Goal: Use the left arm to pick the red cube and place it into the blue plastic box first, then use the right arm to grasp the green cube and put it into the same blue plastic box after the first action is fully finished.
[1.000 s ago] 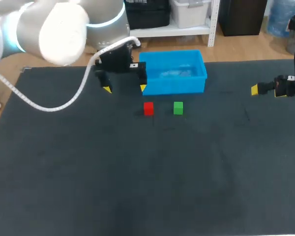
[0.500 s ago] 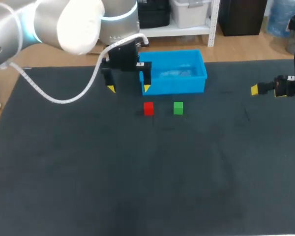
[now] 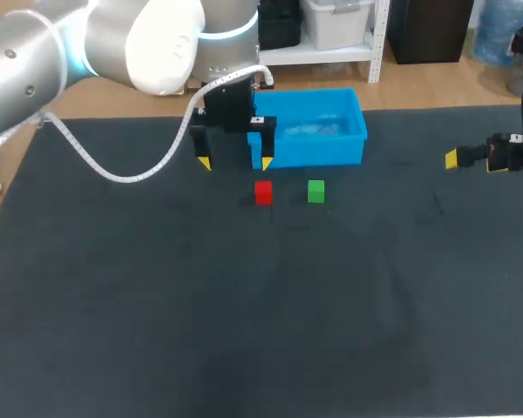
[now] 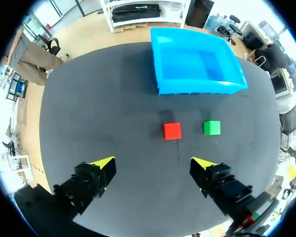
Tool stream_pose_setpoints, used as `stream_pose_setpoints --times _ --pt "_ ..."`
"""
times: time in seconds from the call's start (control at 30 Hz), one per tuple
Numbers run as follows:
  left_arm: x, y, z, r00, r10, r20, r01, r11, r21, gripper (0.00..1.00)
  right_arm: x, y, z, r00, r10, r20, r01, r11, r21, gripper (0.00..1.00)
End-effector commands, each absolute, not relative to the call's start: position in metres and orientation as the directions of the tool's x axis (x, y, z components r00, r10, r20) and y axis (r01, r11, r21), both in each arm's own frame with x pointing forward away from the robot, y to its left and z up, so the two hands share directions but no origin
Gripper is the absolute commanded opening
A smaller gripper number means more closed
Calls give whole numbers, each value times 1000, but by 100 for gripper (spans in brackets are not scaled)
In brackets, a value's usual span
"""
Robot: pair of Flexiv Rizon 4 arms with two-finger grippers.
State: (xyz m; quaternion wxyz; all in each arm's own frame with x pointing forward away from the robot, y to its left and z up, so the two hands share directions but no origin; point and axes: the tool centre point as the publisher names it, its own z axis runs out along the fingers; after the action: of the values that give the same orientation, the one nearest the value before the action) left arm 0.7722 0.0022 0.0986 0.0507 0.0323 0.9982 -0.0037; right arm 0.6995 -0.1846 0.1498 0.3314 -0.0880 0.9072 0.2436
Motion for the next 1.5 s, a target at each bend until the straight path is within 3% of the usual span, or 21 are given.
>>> stream_pose_setpoints --times 0.03,1.5 --pt "781 -5 95 -995 66 -73 66 998 -2 100 700 -185 150 -765 1 -644 -321 866 383 100" --pt "800 -26 54 -998 59 -24 59 998 -13 100 700 -185 150 -765 1 -644 -321 866 383 100"
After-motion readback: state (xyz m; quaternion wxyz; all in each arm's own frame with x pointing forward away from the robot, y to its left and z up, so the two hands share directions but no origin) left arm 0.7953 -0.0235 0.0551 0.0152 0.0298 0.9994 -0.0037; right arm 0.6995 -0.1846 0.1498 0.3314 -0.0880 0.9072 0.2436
